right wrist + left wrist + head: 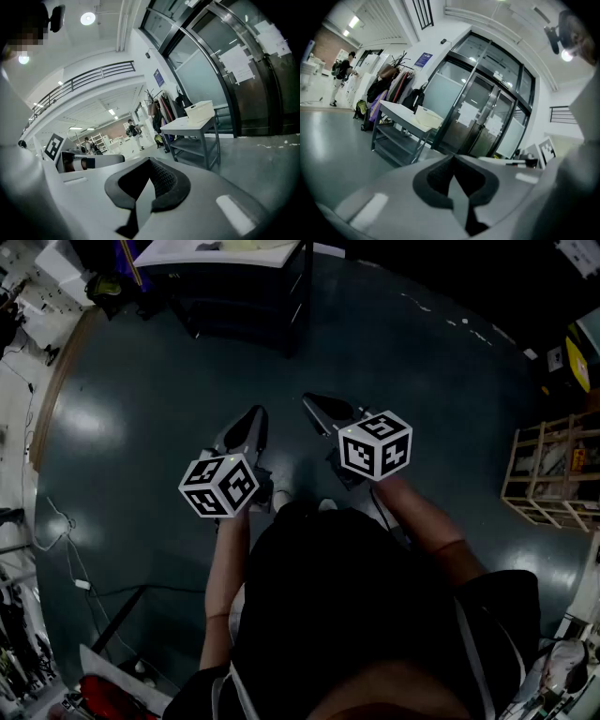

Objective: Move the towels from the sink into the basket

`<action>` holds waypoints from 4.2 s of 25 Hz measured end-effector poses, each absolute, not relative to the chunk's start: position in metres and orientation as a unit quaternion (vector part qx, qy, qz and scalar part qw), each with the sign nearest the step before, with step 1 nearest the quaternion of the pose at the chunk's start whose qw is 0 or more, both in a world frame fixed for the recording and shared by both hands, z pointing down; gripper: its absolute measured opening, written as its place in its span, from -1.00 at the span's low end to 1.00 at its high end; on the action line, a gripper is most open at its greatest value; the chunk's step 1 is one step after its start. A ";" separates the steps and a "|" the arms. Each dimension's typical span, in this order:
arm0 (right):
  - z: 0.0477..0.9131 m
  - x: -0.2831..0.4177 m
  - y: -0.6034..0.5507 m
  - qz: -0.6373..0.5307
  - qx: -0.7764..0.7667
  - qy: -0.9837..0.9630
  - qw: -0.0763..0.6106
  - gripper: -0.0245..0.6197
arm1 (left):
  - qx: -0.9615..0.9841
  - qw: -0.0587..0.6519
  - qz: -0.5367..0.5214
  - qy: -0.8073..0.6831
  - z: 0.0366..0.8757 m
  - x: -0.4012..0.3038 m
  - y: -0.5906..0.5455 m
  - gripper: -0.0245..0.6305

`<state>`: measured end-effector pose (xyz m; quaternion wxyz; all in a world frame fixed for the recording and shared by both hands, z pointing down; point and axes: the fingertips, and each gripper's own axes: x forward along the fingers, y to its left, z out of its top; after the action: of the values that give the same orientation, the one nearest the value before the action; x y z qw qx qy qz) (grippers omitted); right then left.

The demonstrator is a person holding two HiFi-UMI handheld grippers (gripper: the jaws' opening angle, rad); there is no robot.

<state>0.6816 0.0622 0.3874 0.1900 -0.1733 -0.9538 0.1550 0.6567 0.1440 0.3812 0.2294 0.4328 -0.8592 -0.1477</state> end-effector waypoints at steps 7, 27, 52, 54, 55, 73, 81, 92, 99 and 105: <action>0.388 0.672 0.066 0.149 -0.175 -0.954 0.195 -0.93 | 0.434 0.232 -0.141 -0.859 0.385 0.651 0.146 -0.90; 0.403 0.607 0.123 0.163 -0.178 -0.947 0.211 -0.93 | 0.439 0.238 -0.126 -0.857 0.395 0.587 0.203 -0.90; 0.399 0.483 0.111 0.154 -0.204 -0.945 0.205 -0.93 | 0.395 0.223 -0.132 -0.882 0.400 0.463 0.203 -0.90; 0.397 0.470 0.101 0.150 -0.207 -0.944 0.208 -0.93 | 0.397 0.219 -0.131 -0.882 0.394 0.449 0.190 -0.90; 0.395 0.464 0.097 0.149 -0.209 -0.944 0.209 -0.93 | 0.397 0.218 -0.131 -0.882 0.390 0.442 0.185 -0.90; 0.388 0.373 0.032 0.152 -0.227 -0.942 0.197 -0.93 | 0.382 0.196 -0.117 -0.896 0.380 0.353 0.116 -0.90; 0.394 0.346 0.018 0.167 -0.224 -0.937 0.210 -0.93 | 0.371 0.200 -0.108 -0.900 0.385 0.322 0.108 -0.90; 0.396 0.299 0.003 0.151 -0.185 -0.949 0.205 -0.93 | 0.394 0.207 -0.119 -0.888 0.393 0.267 0.097 -0.90; 0.401 0.246 0.017 0.136 -0.154 -0.958 0.201 -0.93 | 0.426 0.214 -0.112 -0.872 0.395 0.214 0.101 -0.90; 0.403 0.203 0.034 0.135 -0.138 -0.959 0.209 -0.93 | 0.440 0.233 -0.104 -0.861 0.402 0.171 0.115 -0.90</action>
<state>0.2028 0.0343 0.4028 0.2092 -0.1376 -0.9587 0.1348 0.1708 0.1148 0.4019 0.2325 0.4398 -0.8612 -0.1045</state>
